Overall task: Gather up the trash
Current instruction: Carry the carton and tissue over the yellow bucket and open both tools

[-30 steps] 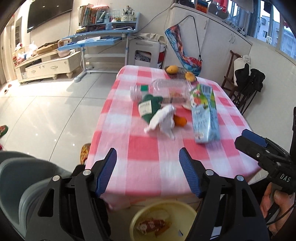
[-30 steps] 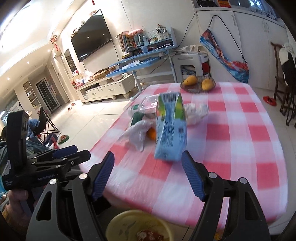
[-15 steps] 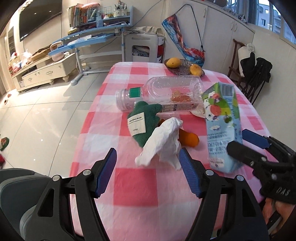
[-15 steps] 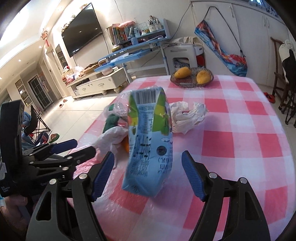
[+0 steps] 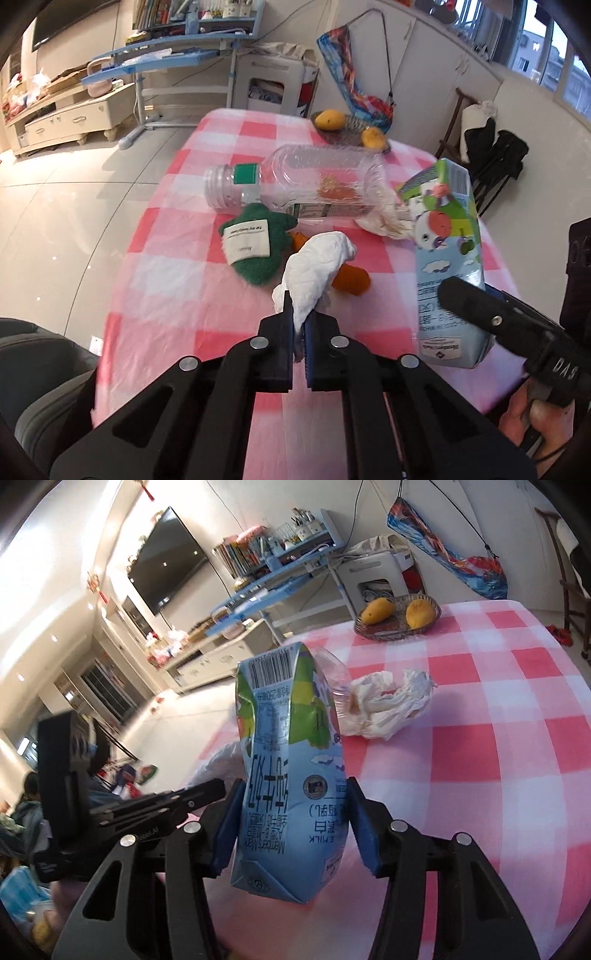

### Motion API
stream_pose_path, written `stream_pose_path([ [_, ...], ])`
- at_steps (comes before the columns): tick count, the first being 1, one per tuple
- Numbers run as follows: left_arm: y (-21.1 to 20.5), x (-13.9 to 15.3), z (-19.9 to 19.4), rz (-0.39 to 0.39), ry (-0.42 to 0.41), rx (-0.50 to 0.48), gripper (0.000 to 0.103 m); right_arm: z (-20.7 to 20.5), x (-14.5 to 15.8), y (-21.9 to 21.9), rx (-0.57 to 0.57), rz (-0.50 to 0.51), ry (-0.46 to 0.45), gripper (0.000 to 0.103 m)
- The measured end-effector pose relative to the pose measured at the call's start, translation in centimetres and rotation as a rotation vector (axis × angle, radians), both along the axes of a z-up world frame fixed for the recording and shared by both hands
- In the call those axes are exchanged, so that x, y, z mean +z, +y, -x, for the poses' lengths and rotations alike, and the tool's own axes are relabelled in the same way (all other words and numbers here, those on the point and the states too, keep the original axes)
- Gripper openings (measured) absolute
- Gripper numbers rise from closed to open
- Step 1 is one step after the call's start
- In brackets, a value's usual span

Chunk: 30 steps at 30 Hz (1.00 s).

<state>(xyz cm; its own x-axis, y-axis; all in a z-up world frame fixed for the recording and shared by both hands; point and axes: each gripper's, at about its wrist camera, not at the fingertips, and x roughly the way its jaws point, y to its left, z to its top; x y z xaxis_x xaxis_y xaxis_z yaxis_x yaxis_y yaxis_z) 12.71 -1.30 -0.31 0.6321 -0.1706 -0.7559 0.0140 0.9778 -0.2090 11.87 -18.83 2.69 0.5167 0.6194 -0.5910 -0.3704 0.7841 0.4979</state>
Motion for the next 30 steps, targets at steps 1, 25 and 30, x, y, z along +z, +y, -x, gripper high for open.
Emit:
stream_pose_path([
  [1, 0.3, 0.6, 1.1, 0.006, -0.011, 0.003, 0.005, 1.0, 0.6, -0.2, 0.009, -0.023, 0.001, 0.053],
  [25, -1.6, -4.2, 19.9, -0.229, 0.216, -0.101, 0.054, 4.7, 1.1, -3.3, -0.128, 0.289, 0.027, 0.090],
  [30, -0.3, -4.6, 19.5, -0.161, 0.232, -0.080, 0.057, -4.1, -2.2, -5.1, -0.246, 0.409, 0.127, 0.092],
])
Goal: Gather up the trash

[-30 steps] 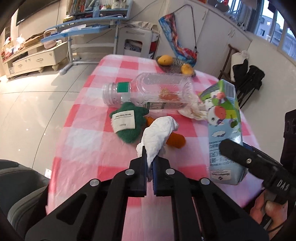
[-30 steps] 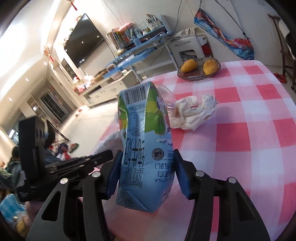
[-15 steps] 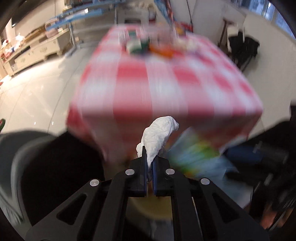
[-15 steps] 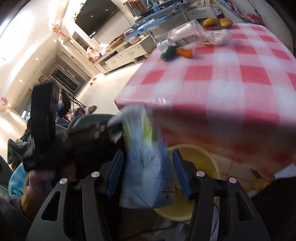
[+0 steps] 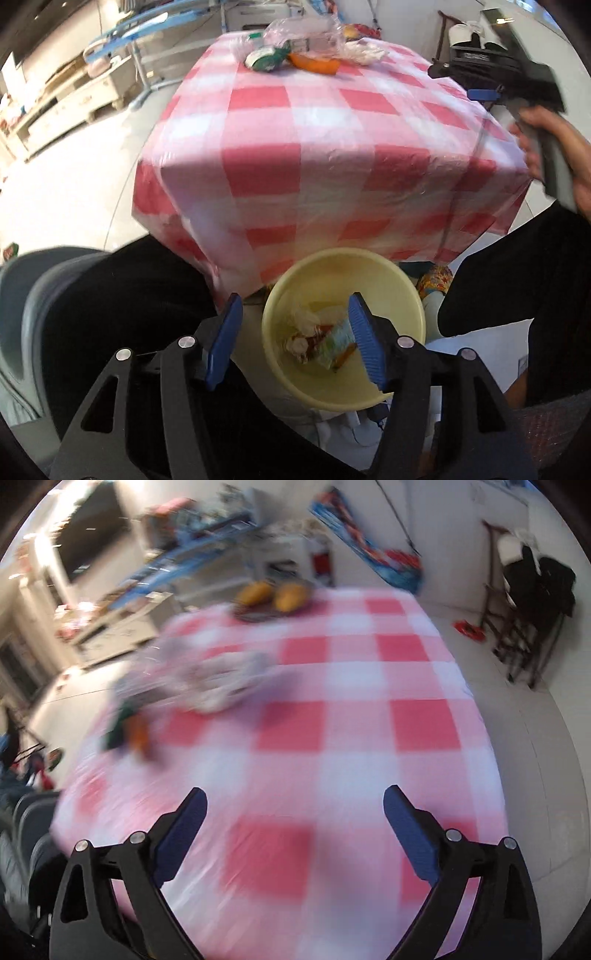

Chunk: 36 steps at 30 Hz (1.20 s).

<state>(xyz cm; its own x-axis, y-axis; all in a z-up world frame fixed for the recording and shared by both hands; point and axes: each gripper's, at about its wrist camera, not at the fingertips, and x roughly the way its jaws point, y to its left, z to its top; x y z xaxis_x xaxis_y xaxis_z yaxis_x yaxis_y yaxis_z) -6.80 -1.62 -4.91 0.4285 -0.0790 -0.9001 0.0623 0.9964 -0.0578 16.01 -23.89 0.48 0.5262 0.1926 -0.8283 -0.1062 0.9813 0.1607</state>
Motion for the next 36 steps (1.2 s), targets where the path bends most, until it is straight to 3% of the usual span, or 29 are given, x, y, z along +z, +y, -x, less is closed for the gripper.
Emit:
stream_pose_path([
  [4, 0.7, -0.3, -0.8, 0.042, -0.004, 0.024, 0.058, -4.2, -2.3, -0.6, -0.036, 0.059, 0.048, 0.096],
  [10, 1.2, -0.2, -1.7, 0.084, -0.044, 0.067, 0.064, -5.9, -2.5, 0.5, -0.013, 0.176, 0.010, 0.096],
  [21, 2.1, 0.2, -1.6, 0.144, -0.086, 0.089, 0.079, -6.7, -2.5, 0.8, -0.001, 0.174, -0.006, 0.096],
  [25, 2.3, 0.3, -1.5, 0.153, -0.091, 0.088, 0.080, -6.7, -2.5, 0.8, -0.001, 0.174, -0.006, 0.096],
  [30, 1.1, -0.6, -1.4, 0.075, -0.061, 0.065, 0.081, -6.6, -2.5, 0.8, -0.001, 0.174, -0.007, 0.096],
  [36, 2.0, -0.4, -1.0, 0.132, -0.074, 0.072, 0.081, -6.7, -2.5, 0.8, -0.001, 0.174, -0.007, 0.096],
])
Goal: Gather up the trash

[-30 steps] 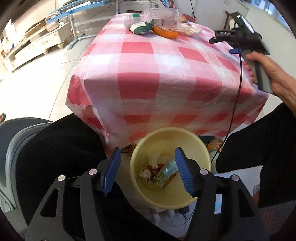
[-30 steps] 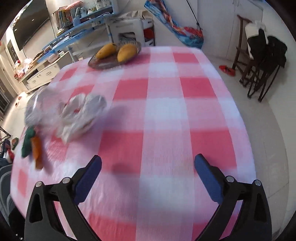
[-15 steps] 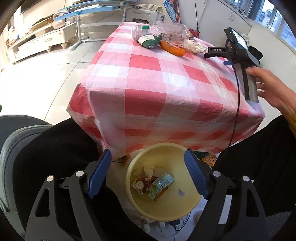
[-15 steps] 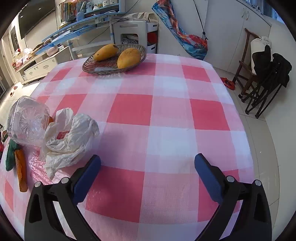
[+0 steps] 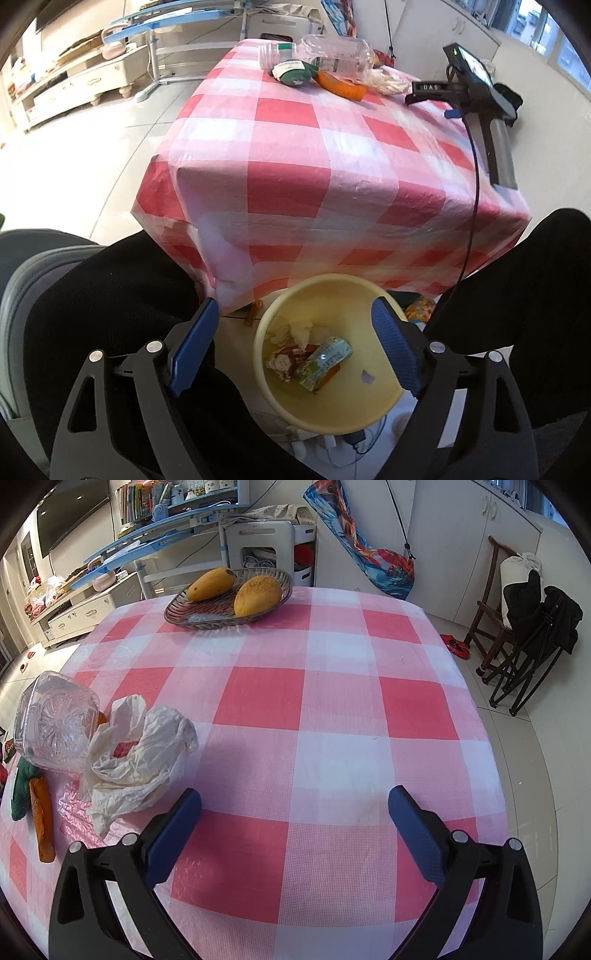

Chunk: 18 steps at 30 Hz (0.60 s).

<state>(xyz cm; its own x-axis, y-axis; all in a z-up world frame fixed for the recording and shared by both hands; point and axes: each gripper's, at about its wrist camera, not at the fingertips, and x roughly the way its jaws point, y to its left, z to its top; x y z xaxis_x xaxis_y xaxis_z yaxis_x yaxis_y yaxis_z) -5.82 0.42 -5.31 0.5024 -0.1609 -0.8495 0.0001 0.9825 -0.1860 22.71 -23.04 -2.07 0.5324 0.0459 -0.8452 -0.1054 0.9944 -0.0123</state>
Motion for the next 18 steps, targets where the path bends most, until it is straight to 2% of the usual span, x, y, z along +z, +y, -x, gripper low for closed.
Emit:
stream_pose_path([
  [3, 0.48, 0.11, 0.12, 0.031, -0.009, 0.004, 0.081, 0.00, 0.00, 0.00, 0.000, 0.000, 0.000, 0.096],
  [18, 1.06, 0.28, 0.11, 0.064, -0.023, 0.010, 0.081, 0.04, -0.04, -0.03, 0.000, 0.000, -0.001, 0.096],
])
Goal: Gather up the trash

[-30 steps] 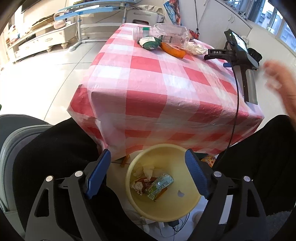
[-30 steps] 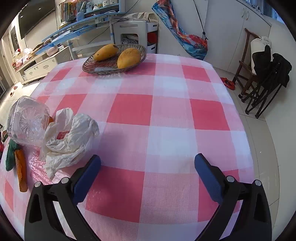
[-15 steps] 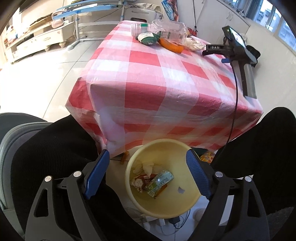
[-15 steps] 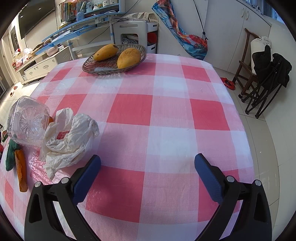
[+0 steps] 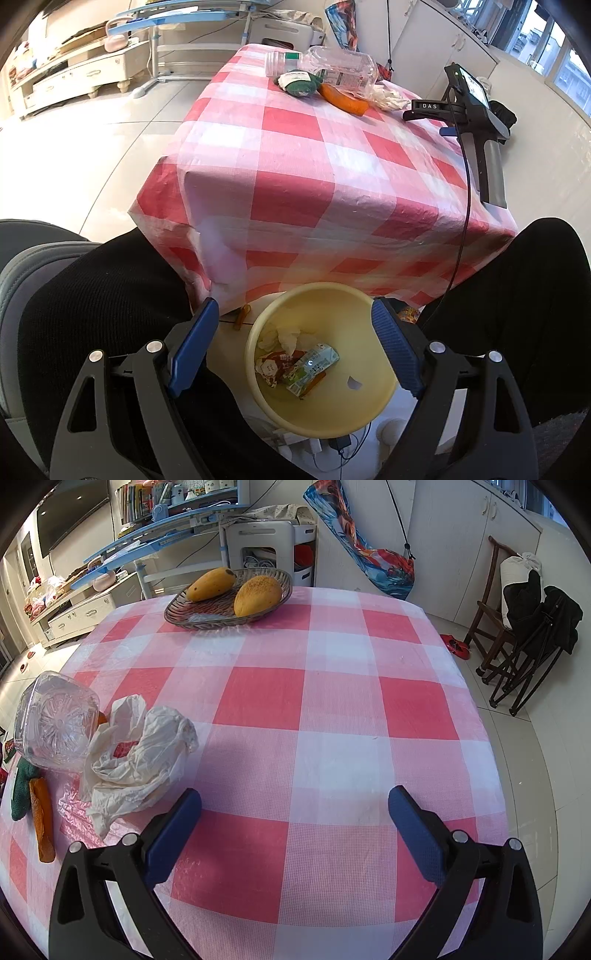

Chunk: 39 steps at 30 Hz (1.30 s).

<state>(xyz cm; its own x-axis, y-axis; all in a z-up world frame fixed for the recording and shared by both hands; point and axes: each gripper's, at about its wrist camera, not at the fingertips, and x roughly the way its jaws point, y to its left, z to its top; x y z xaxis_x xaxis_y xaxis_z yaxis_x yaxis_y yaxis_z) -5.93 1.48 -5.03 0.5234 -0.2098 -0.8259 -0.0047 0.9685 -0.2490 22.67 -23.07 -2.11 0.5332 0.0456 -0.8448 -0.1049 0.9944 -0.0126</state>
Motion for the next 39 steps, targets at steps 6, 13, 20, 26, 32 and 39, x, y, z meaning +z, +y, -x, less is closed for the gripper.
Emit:
stream_pose_path([
  [6, -0.11, -0.02, -0.05, 0.005, -0.001, -0.001, 0.081, -0.08, -0.04, 0.06, 0.000, 0.000, 0.000, 0.096],
  [13, -0.44, 0.00, -0.05, -0.004, 0.000, -0.009, 0.081, -0.04, -0.02, 0.02, 0.000, 0.000, 0.000, 0.096],
  [20, 0.02, -0.01, -0.01, 0.011, -0.003, -0.002, 0.081, -0.05, -0.03, 0.03, 0.000, 0.000, 0.000, 0.096],
  [26, 0.01, -0.02, -0.03, 0.012, -0.003, -0.002, 0.081, -0.05, -0.06, 0.04, -0.001, 0.000, -0.002, 0.096],
  [32, 0.07, 0.08, -0.06, 0.008, -0.002, -0.003, 0.081, -0.04, -0.07, 0.03, -0.001, 0.000, -0.002, 0.096],
  [39, 0.02, 0.06, -0.03, 0.005, -0.002, -0.003, 0.081, 0.04, -0.03, -0.03, -0.001, 0.000, -0.002, 0.096],
])
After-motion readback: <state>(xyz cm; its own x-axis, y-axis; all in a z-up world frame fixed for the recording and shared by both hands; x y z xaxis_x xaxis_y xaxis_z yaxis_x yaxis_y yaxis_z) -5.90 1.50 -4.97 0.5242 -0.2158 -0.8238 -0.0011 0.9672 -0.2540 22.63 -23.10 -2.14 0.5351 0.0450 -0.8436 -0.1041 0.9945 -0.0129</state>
